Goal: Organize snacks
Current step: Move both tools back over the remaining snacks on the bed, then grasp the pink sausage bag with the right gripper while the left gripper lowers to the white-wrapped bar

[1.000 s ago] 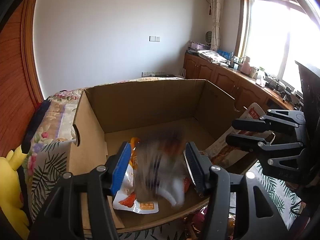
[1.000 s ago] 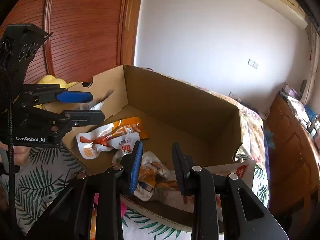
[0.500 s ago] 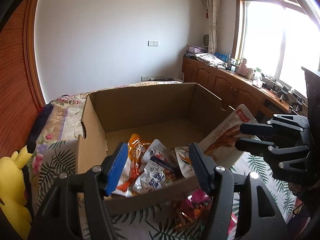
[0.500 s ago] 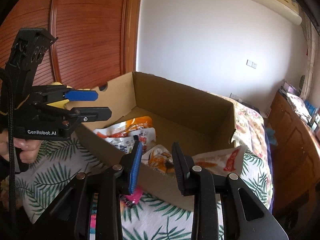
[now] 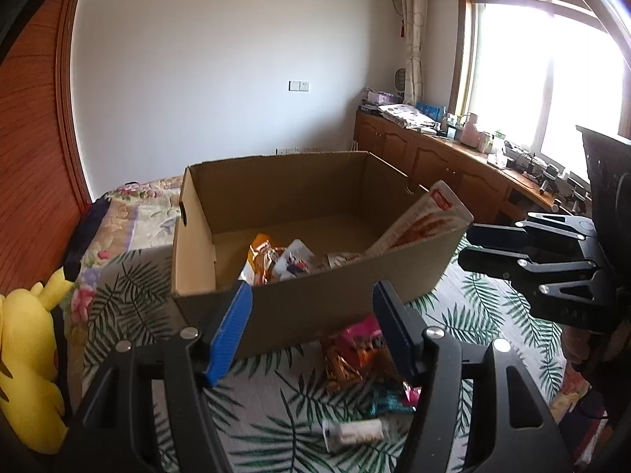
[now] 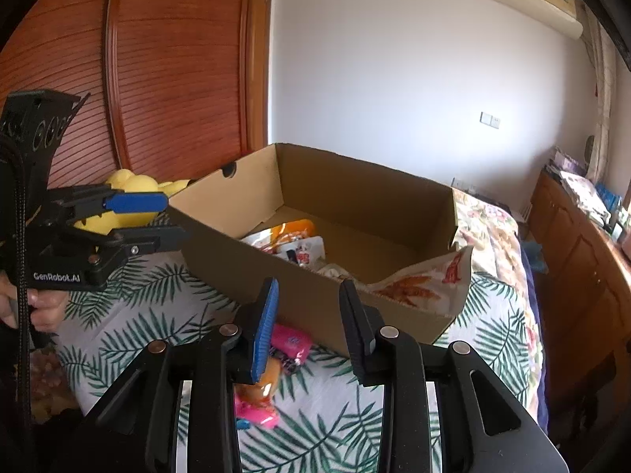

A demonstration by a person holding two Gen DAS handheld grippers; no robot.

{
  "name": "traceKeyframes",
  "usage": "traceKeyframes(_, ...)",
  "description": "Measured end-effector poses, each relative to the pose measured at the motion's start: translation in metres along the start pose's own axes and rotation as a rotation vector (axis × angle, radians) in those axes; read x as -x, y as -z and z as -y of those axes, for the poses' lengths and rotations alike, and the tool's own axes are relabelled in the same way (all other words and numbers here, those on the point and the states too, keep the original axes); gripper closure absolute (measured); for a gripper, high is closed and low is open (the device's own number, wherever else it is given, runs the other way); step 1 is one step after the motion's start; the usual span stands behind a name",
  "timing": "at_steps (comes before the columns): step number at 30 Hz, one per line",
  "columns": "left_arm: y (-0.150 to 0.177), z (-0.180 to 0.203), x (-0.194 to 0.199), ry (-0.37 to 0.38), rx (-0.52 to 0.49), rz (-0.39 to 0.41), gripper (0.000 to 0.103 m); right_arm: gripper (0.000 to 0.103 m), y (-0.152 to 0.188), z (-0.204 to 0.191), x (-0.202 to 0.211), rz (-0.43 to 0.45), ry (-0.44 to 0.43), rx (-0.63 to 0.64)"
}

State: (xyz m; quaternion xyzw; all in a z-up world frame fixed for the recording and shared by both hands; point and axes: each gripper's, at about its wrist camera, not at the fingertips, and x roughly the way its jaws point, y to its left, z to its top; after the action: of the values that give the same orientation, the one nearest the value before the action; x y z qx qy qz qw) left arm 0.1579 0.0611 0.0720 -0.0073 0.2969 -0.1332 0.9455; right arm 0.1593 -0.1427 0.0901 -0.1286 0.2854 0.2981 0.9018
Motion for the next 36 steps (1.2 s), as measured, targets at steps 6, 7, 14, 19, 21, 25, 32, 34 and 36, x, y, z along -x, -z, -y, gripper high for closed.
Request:
traceKeyframes(6, 0.018, 0.005, 0.004, 0.004, -0.003, -0.016, 0.038, 0.068, 0.013, -0.008, -0.002, -0.027, -0.005, -0.015)
traceKeyframes(7, 0.021, 0.006, 0.003, 0.009, 0.000, -0.022, 0.038, 0.068, 0.015, -0.010, -0.003, -0.033, -0.006, -0.014)
traceKeyframes(14, 0.048, 0.006, -0.009, 0.011, 0.013, -0.078, 0.038, 0.068, 0.035, -0.015, -0.024, -0.092, -0.036, -0.052)
traceKeyframes(19, 0.068, 0.008, -0.019, 0.007, 0.018, -0.123, 0.038, 0.067, 0.046, -0.016, -0.040, -0.137, -0.047, -0.058)
traceKeyframes(21, 0.074, 0.009, -0.022, 0.008, 0.019, -0.136, 0.038, 0.067, 0.050, -0.016, -0.047, -0.155, -0.052, -0.065)
traceKeyframes(25, 0.085, 0.012, -0.029, 0.017, 0.020, -0.165, 0.038, 0.065, 0.058, -0.017, -0.058, -0.184, -0.066, -0.079)
traceKeyframes(32, 0.094, 0.015, -0.033, 0.021, 0.023, -0.189, 0.038, 0.064, 0.067, -0.017, -0.075, -0.219, -0.096, -0.111)
traceKeyframes(34, 0.096, 0.014, -0.035, 0.022, 0.027, -0.195, 0.038, 0.063, 0.069, -0.016, -0.078, -0.229, -0.119, -0.133)
traceKeyframes(36, 0.098, 0.013, -0.036, 0.021, 0.030, -0.201, 0.038, 0.062, 0.070, -0.014, -0.081, -0.234, -0.134, -0.153)
